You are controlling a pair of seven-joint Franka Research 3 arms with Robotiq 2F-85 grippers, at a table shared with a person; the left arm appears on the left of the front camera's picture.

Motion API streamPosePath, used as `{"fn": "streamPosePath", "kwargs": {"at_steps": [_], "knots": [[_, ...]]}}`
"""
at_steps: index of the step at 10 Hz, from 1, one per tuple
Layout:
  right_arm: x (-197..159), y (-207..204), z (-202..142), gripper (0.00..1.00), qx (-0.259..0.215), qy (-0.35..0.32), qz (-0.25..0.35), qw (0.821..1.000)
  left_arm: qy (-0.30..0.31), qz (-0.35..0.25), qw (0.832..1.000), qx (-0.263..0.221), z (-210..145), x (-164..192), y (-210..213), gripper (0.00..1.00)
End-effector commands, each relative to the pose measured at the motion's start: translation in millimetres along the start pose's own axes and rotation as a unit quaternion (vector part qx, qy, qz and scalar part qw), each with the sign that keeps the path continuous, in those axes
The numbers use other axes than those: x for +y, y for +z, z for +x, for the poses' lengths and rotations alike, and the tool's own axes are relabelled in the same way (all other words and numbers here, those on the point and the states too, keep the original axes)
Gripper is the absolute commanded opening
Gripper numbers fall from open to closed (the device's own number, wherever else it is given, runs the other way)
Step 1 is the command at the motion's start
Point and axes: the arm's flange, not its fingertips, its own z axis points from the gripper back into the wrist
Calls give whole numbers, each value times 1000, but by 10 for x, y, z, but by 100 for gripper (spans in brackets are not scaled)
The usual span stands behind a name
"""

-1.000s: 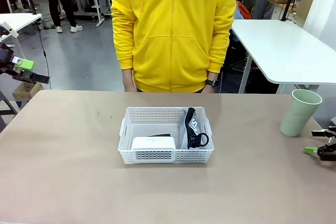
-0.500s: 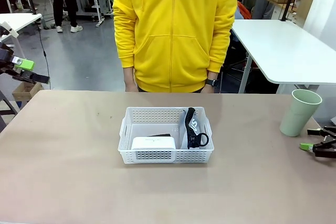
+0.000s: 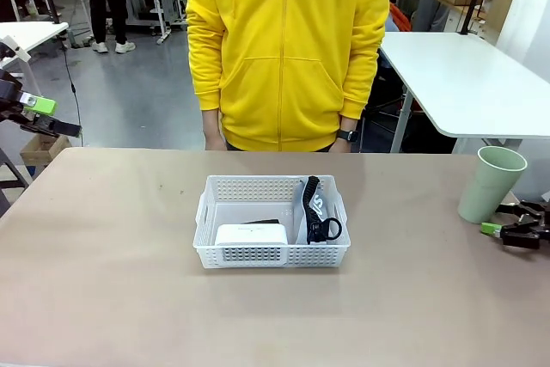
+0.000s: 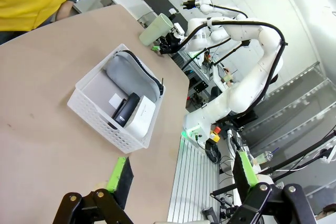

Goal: Efficiently arrange items inside the basket to fit them all.
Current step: Pick up the Reusable plastic cup and place it inside the Organizing basket.

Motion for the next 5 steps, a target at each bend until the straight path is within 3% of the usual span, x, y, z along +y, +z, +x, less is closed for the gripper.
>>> {"fn": "streamPosePath", "kwargs": {"at_steps": [1,5], "knots": [[-41,-171,-22,100,-15,2,0,1000,0,3,1000,3,-11,-24,-5,100],[-54,-383,49,100,-63,-14,8,998,0,3,1000,3,-11,-24,-5,100]]}}
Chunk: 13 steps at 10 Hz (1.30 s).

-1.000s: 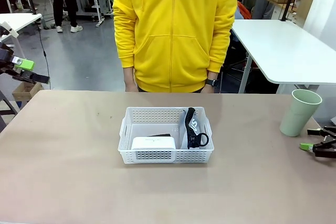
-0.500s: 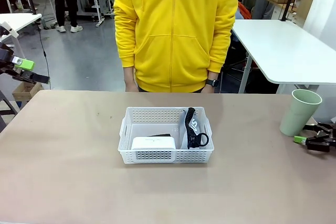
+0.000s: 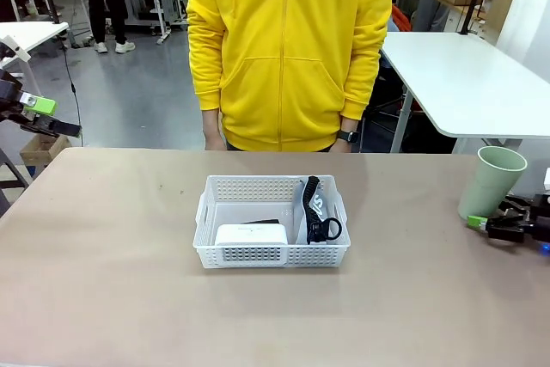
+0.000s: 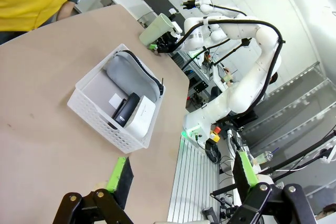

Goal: Efficiently arrange items inside the basket to fit them all.
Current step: Pick up the Reusable plastic cup and place it inside the Organizing basket.

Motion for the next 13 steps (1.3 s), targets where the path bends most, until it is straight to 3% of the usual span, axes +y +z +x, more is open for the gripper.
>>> {"fn": "streamPosePath", "kwargs": {"at_steps": [1,5,10,13], "knots": [[-58,-137,38,100,-46,-8,-13,999,0,3,1000,3,-11,-25,-5,100],[-50,-97,210,100,-134,-49,-8,990,0,3,1000,3,-11,-25,-5,100],[0,-63,328,100,-155,-51,-7,987,0,3,1000,3,-11,-25,-5,100],[45,-11,348,12,-149,-48,0,988,0,3,1000,3,-11,-25,-5,100]]}}
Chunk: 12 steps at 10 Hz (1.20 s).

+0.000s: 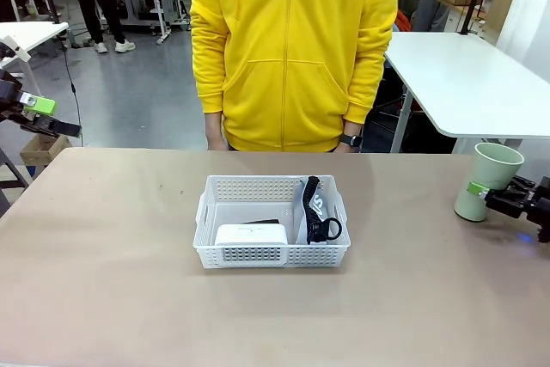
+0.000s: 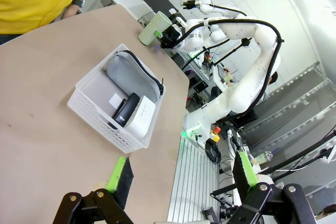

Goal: Efficiently arrange items inside the basket to fit them all.
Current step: Pick up the Reusable plastic cup and place it inside the Organizing basket.

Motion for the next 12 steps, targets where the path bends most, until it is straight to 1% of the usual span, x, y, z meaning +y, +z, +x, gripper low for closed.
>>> {"fn": "streamPosePath", "kwargs": {"at_steps": [1,2,3,4,5,6,7,8,10,11,12], "knots": [[123,57,145,0,-7,-5,2,1000,0,3,1000,3,-11,-25,-5,100],[255,92,289,0,-7,1,4,1000,0,3,1000,3,-11,-25,-5,100],[490,125,524,0,0,-2,3,1000,0,3,1000,3,-11,-25,-5,100],[804,162,833,29,13,-21,16,1000,0,3,1000,3,-11,-25,-5,100],[1122,209,1121,29,46,-29,16,998,0,3,1000,3,-11,-25,-5,100],[1446,243,1372,0,78,-41,30,996,0,3,1000,3,-11,-25,-5,100],[1701,245,1494,29,97,-42,53,993,0,3,1000,3,-11,-25,-5,100],[1942,221,1519,0,128,-39,75,988,0,3,1000,3,-11,-25,-5,100],[2335,176,1460,0,160,-5,116,980,0,3,1000,3,-11,-25,-5,100],[2396,196,1437,29,156,10,118,981,0,3,1000,3,-11,-25,-5,100],[2349,262,1403,67,150,33,141,978,0,3,1000,3,-11,-25,-5,100]]}}
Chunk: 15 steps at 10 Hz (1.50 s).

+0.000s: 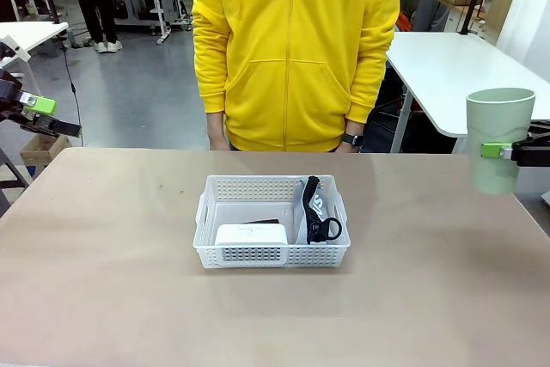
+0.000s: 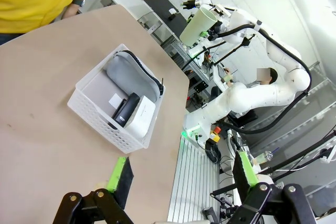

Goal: Efficiently arrange items inside the basket to fit them all.
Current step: Pick up the Reusable plastic cup and place it inside the Organizing basket.

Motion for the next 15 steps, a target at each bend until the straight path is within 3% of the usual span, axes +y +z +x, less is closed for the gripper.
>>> {"fn": "streamPosePath", "kwargs": {"at_steps": [1,4,5,7,9,12,14,15], "knots": [[-54,5,-34,67,-6,-15,-14,1000,0,3,1000,3,-13,-21,-5,100],[-54,5,-34,67,-6,-15,-14,1000,0,3,1000,3,-13,-21,-5,100],[-29,8,-47,85,2,-7,-4,1000,0,3,1000,3,-13,-21,-5,100],[377,-641,750,85,93,121,12,988,0,3,1000,3,-13,-21,-5,100],[703,-1479,1185,85,158,187,52,968,0,3,1000,3,-13,-21,-5,100],[1239,-2760,1478,85,259,295,78,916,0,3,1000,3,-13,-21,-5,100],[1447,-3521,1340,85,314,332,111,882,0,3,1000,3,-13,-21,-5,100],[1382,-3754,1245,85,303,315,144,888,0,3,1000,3,-13,-21,-5,100]]}}
